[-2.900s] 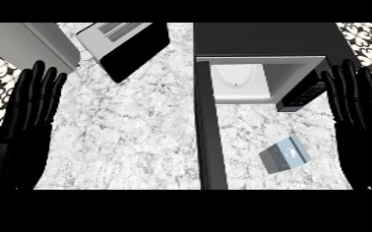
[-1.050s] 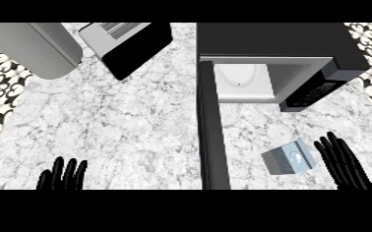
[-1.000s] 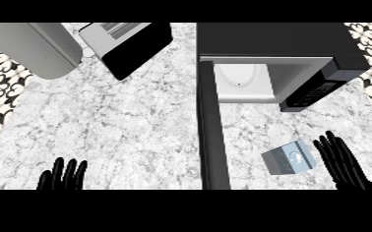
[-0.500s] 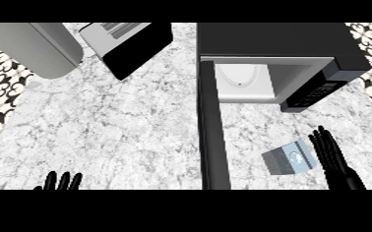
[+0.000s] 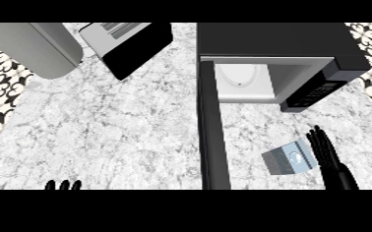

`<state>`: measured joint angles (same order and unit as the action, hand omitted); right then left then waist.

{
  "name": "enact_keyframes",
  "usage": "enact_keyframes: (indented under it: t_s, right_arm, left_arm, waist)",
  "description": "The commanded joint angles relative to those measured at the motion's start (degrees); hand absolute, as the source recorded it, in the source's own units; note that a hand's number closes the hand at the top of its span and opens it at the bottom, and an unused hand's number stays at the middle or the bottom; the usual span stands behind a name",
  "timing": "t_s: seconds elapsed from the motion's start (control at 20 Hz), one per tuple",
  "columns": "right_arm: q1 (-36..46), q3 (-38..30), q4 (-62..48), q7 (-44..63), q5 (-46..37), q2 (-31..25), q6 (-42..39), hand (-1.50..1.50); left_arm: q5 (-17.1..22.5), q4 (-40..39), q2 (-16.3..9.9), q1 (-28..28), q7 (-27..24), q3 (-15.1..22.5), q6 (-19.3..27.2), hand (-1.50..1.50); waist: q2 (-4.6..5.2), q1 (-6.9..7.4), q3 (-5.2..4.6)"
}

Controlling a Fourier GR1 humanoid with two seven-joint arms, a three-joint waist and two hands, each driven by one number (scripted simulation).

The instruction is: Pick up the milk, place it into the microwave and close the microwave

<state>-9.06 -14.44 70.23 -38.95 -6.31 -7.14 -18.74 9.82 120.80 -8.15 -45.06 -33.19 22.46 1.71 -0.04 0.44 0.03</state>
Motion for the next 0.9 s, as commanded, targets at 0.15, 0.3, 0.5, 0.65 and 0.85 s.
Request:
enact_keyframes:
  t_s: [0.15,0.3,0.5,0.65,0.85]
  right_arm:
    - [4.7,0.5,-12.4,-8.6,-3.5,0.6,4.0,-1.5]
    - [8.9,-1.5,-20.5,-13.4,-3.5,-3.4,2.8,-1.5]
    - [10.7,-0.1,-23.0,-14.8,-3.7,-3.5,2.5,-1.5]
    - [10.6,1.6,-22.4,-15.4,-4.0,-2.2,2.8,-1.5]
    - [13.9,2.0,-26.7,-16.4,-3.9,-2.7,3.2,-1.5]
  left_arm:
    - [-1.0,-2.4,-1.7,-4.5,-6.4,2.1,-0.1,-1.5]
    - [1.2,-0.7,-3.3,-4.4,-4.7,1.5,-0.9,-1.5]
    - [-1.3,-3.6,-0.9,-1.1,-5.4,3.7,1.5,-1.5]
    - [2.0,2.4,-4.4,-4.3,-2.4,1.1,0.8,-1.5]
    - [3.1,-1.1,-4.5,-3.6,-5.1,1.3,-0.6,-1.5]
  waist:
    - [-0.03,0.14,-0.01]
    - [0.02,0.19,0.01]
    - [0.01,0.0,0.0]
    - [-0.01,0.04,0.0]
    - [0.02,0.2,0.01]
